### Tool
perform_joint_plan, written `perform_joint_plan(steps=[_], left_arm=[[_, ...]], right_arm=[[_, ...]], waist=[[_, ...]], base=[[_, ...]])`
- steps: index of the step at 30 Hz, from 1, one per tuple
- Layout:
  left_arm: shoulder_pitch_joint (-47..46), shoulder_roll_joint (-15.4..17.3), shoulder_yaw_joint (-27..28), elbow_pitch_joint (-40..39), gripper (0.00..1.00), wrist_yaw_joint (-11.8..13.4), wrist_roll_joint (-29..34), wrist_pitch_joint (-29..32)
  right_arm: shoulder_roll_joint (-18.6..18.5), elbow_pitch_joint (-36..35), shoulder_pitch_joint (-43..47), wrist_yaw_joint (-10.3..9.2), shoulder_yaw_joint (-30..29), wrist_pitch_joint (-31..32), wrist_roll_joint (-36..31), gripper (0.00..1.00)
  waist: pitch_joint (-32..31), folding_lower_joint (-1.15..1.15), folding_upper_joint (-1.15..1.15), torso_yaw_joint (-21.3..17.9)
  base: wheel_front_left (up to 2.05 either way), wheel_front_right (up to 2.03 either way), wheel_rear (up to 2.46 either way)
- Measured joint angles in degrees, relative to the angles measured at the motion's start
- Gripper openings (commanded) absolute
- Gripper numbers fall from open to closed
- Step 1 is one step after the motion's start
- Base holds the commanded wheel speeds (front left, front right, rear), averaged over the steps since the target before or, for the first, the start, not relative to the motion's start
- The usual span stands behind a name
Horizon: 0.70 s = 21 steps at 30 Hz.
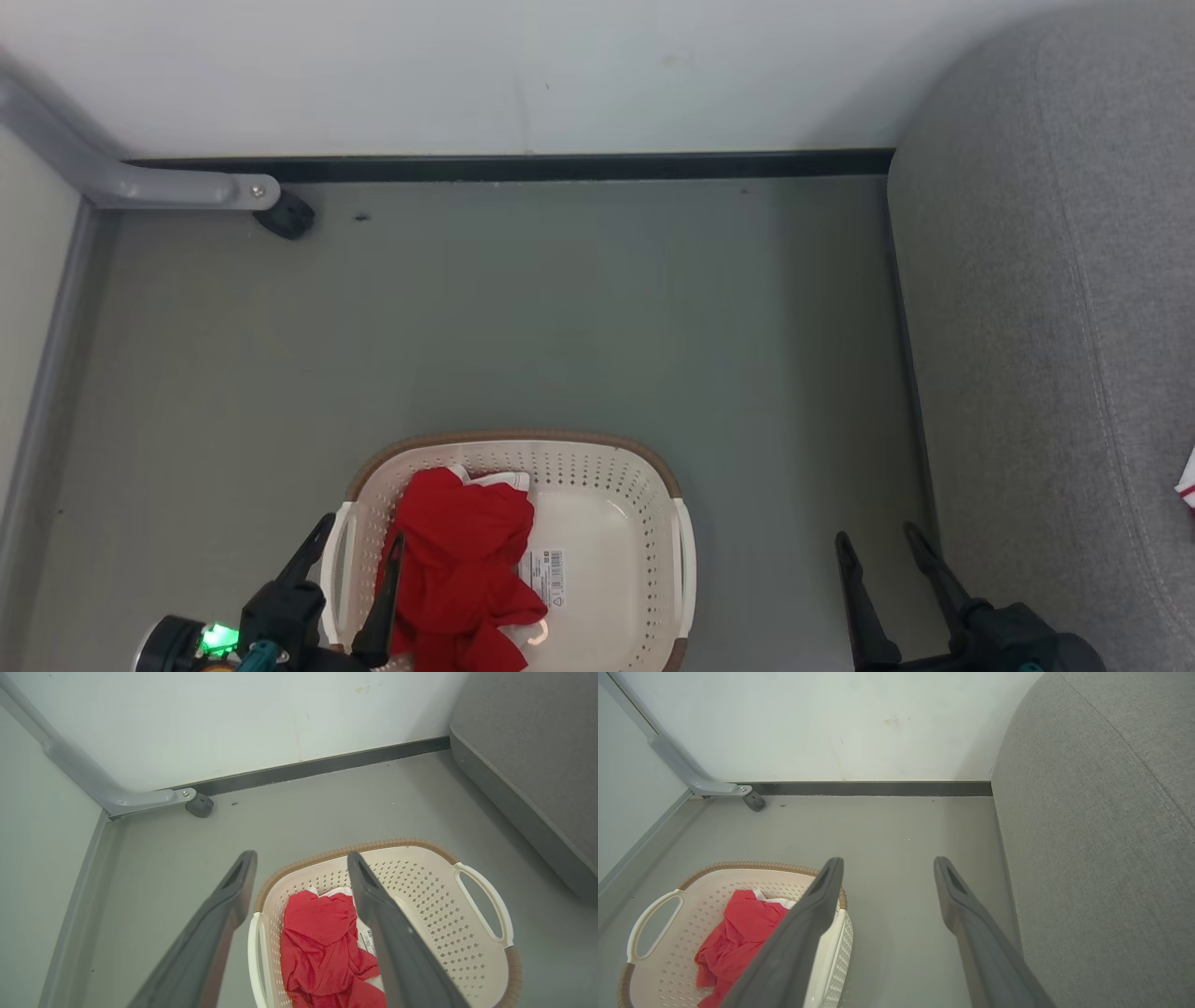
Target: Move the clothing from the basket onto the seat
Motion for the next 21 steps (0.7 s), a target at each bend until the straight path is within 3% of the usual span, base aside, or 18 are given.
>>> perform_joint_plan(steps=[21], left_arm=[[-21.56, 2.97, -5.08, 14.00, 1.00, -1.47, 1.55, 0.73]], right_arm=[[0.93, -8.90, -4.75, -3.01, -0.55, -0.01, -2.01, 1.00]], waist=[[18.22, 0.00, 0.00, -4.37]], base=[[0.00, 0.00, 0.00]])
